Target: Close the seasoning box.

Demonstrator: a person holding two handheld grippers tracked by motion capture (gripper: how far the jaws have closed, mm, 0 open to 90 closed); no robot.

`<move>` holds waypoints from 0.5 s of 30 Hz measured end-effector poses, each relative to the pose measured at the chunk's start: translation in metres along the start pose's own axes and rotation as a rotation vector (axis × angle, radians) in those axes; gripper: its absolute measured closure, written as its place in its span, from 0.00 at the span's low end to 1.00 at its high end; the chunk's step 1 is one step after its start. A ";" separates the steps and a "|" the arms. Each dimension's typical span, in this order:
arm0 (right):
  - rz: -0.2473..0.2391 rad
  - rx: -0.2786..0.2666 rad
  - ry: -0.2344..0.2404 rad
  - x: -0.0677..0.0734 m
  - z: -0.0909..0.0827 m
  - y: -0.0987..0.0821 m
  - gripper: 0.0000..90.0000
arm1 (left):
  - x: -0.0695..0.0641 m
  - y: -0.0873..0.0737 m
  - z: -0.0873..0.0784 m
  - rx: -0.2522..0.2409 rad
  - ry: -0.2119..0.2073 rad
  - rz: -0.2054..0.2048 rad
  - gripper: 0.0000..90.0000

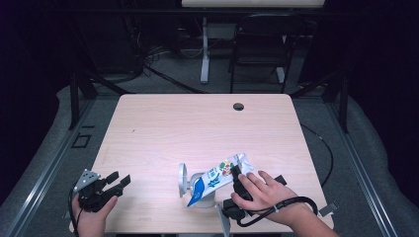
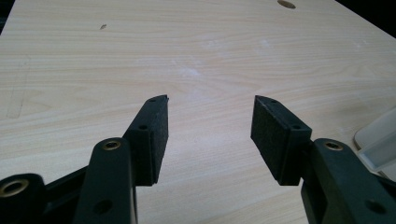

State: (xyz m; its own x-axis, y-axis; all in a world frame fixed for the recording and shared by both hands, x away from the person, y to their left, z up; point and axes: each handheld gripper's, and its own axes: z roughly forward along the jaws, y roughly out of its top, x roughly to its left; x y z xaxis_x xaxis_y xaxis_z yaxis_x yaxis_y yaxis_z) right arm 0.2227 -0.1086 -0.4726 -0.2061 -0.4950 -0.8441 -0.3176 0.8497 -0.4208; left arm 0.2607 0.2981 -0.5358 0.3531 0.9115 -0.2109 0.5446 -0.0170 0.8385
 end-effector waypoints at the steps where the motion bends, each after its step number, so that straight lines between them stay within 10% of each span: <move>1: 0.003 0.002 0.002 0.000 0.000 0.000 0.98 | 0.000 0.000 0.000 0.000 0.000 0.000 0.52; 15: 0.036 0.005 0.013 0.003 -0.001 -0.001 0.98 | 0.000 -0.001 0.001 0.004 0.001 0.000 0.52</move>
State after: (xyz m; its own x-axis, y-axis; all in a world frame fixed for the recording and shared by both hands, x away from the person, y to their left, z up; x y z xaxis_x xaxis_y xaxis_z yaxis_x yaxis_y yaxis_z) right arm 0.2214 -0.1115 -0.4743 -0.2294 -0.4662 -0.8545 -0.3051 0.8681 -0.3917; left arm 0.2609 0.2980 -0.5369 0.3520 0.9121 -0.2100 0.5478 -0.0188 0.8364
